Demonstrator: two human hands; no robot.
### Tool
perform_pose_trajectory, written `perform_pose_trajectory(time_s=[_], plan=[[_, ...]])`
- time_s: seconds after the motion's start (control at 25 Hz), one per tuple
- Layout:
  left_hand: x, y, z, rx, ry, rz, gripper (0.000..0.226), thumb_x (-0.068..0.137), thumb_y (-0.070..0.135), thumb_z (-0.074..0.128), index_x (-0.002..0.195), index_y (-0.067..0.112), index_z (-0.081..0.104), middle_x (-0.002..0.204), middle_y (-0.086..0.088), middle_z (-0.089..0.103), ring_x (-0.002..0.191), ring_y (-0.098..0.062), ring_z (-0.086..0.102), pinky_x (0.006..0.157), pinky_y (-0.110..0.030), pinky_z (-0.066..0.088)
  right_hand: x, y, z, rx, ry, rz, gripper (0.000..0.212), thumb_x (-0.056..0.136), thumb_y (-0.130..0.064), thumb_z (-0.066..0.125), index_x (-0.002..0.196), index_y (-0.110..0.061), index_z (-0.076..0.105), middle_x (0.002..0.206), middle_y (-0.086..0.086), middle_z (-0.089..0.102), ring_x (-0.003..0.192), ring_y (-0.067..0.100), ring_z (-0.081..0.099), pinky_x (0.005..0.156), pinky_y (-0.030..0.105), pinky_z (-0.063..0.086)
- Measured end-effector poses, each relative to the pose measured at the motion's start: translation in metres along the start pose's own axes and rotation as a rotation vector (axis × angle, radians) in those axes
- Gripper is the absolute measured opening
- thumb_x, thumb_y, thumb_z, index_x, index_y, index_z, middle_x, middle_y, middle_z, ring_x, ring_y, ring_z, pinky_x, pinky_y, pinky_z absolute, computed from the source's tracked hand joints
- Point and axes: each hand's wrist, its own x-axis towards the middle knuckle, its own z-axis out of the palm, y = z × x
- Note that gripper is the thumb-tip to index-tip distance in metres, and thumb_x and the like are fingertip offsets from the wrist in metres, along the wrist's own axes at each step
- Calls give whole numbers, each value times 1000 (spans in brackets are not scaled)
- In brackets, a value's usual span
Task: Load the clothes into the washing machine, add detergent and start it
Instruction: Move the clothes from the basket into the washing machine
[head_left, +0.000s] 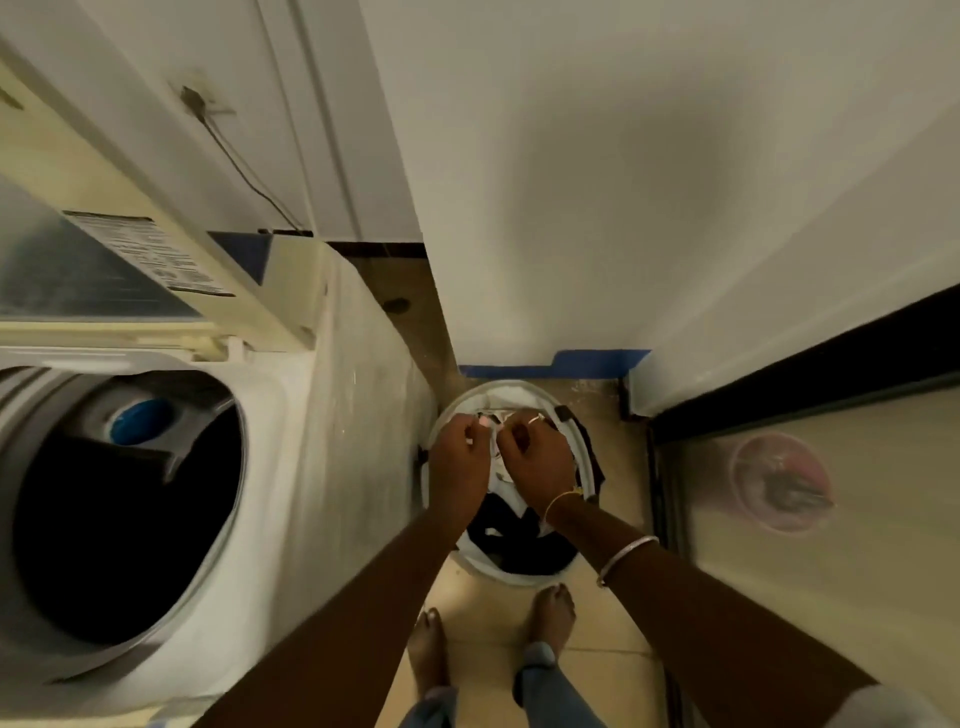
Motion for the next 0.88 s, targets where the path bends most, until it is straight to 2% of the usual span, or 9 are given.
perform_pose_trajectory(time_s=[0.12,0.24,0.36,0.52,0.6,0.64,0.68,0.76,0.88], plan=[[32,-62,29,228,-158,-79,25,94,27,64,115,13,59,109,1,61,100,-10,55,87,-19,41,29,64,23,-107,-116,118,15,91,-35,59,97,-22,62,89,-4,67,84,13,64,73,25,48],[61,-137,62,376,-267,-72,48,85,22,74,127,8,54,124,-10,57,116,-22,55,100,-32,45,64,139,64,-249,-259,224,42,87,-35,65,123,-15,59,119,7,63,112,25,60,93,32,48],[84,-193,84,415,-306,-57,62,83,18,77,136,3,49,135,-19,51,126,-33,51,105,-40,45,87,192,95,-458,-342,320,77,84,-50,64,148,-20,34,146,16,39,132,34,44,106,46,41],[128,-237,113,648,-424,-10,103,79,36,79,157,18,15,157,-21,22,146,-36,24,117,-48,30,118,238,127,-495,-331,324,103,80,-52,70,156,-30,4,160,19,9,144,39,20,115,50,28],[147,-245,125,701,-487,-30,121,72,38,84,157,26,-1,160,-22,11,148,-39,15,118,-50,24,126,255,139,-447,-343,344,105,78,-49,74,156,-30,6,159,21,11,141,40,25,112,52,33],[154,-246,129,693,-494,-56,125,70,35,85,157,27,-4,160,-23,12,147,-39,17,117,-50,24,127,262,141,-429,-344,346,94,80,-47,72,154,-27,17,156,21,20,137,39,33,109,51,36],[159,-245,133,679,-489,-77,121,73,30,84,157,26,-3,158,-24,17,144,-40,23,115,-48,27,127,264,141,-399,-352,347,73,86,-44,67,147,-23,31,151,19,31,132,37,41,108,48,39],[160,-241,135,646,-464,-86,89,86,14,72,155,14,16,149,-26,35,135,-39,39,107,-35,33,121,265,135,-497,-322,268,43,98,-34,52,136,-16,46,141,17,47,125,33,50,106,41,39],[147,-226,126,631,-492,-62,38,97,11,58,128,-10,51,123,-29,60,116,-36,58,94,-25,38,104,245,117,-422,-230,228,33,94,-25,55,126,-15,59,124,12,62,115,30,59,97,37,46]])
